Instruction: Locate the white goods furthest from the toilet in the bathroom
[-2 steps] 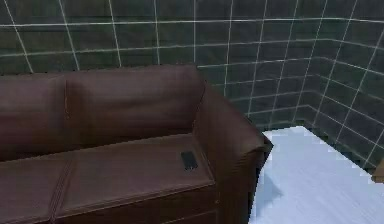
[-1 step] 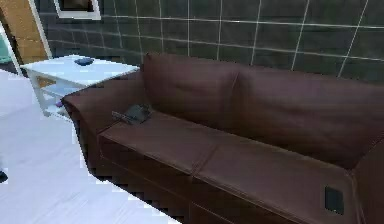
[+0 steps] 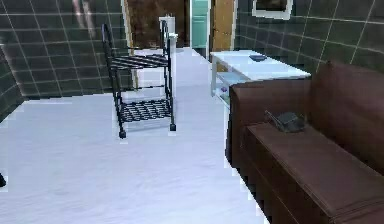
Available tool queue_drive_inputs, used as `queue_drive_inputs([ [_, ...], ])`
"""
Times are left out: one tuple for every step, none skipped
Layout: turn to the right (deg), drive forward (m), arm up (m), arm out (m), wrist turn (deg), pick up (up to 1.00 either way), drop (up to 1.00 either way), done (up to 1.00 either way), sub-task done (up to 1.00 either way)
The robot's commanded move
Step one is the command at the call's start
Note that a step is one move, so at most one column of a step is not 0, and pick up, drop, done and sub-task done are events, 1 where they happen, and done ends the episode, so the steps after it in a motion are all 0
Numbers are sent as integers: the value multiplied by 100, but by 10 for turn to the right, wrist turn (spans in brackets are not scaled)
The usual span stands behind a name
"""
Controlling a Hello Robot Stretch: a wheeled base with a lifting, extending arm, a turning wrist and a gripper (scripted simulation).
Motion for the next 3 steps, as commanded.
queue_drive_inputs([
  [-360, 0, 0, 0, 0, 0, 0, 0, 0],
  [0, 100, 0, 0, 0, 0, 0, 0, 0],
  [0, 95, 0, 0, 0, 0, 0, 0, 0],
])
